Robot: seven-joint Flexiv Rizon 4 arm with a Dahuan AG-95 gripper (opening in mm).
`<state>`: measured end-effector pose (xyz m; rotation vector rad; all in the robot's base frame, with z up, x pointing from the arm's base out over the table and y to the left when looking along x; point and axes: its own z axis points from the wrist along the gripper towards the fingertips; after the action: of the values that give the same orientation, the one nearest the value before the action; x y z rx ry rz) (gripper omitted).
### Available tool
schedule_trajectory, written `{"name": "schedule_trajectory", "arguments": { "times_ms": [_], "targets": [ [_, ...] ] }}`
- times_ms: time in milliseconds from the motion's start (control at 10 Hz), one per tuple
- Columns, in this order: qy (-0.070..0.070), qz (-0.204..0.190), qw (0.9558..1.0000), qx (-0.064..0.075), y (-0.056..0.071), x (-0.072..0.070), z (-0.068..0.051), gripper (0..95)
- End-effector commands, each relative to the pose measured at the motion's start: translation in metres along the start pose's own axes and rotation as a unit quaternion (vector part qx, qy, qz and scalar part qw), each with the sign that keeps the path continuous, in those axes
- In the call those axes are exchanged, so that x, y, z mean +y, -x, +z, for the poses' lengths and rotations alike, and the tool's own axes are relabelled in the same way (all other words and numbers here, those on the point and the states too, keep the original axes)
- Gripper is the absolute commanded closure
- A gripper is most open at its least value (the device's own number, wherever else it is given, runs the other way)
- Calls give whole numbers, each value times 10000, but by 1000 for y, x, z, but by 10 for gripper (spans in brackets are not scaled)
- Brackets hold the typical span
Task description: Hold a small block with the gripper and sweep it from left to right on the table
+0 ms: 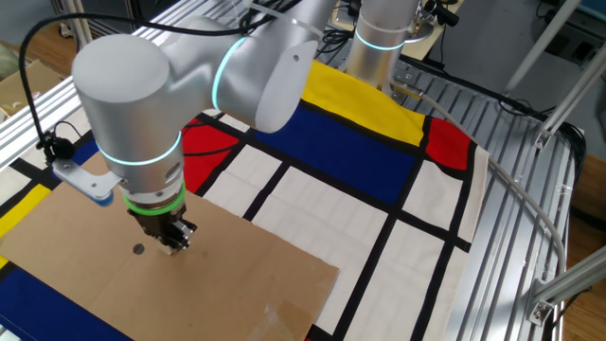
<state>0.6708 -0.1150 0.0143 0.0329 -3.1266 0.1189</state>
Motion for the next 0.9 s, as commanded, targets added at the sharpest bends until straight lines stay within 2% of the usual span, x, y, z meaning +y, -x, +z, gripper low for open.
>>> {"name": "schedule_trajectory", "arguments": {
  "times_ms": [100,600,900],
  "targets": [
    [9,-19,10000,31,0,-1,0,950],
    [107,-13,9999,81,0,-1,0,950],
    [237,-4,9997,98,0,-1,0,950]
  ]
}}
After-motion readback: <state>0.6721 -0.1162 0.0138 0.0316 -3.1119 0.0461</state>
